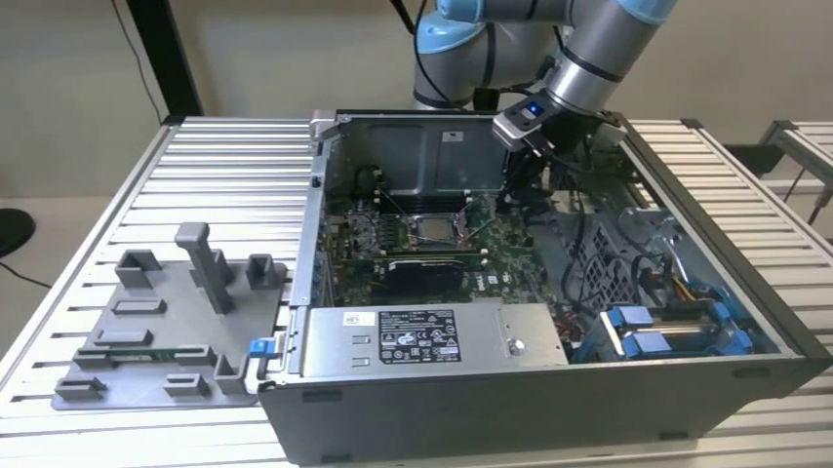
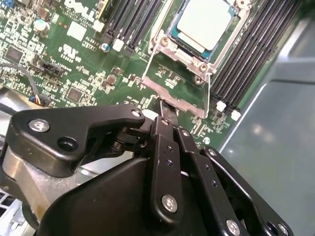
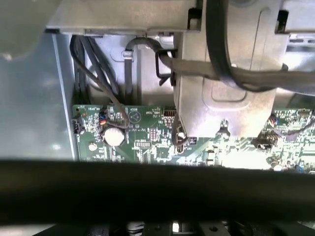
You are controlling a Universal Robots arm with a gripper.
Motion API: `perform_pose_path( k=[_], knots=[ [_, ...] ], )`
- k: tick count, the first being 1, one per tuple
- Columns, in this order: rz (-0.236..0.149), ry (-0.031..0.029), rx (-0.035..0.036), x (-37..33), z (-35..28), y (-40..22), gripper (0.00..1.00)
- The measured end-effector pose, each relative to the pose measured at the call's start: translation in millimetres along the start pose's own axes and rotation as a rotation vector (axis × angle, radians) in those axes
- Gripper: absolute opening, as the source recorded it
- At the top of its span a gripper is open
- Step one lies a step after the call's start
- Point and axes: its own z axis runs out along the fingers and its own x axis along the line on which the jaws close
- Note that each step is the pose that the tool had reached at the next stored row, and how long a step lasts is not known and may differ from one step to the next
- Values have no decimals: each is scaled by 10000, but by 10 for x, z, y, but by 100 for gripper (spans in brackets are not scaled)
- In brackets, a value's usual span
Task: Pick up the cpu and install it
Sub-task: 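Close the cpu cover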
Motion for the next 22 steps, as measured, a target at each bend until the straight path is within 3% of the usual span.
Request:
perform_pose_path(
  k=[5, 7, 22],
  knots=[
    [-3, -2, 180, 0, 13, -48, 0],
    [-3, -3, 222, 0, 22, -78, 0],
    [-6, -2, 332, 3, 131, -423, 0]
  ],
)
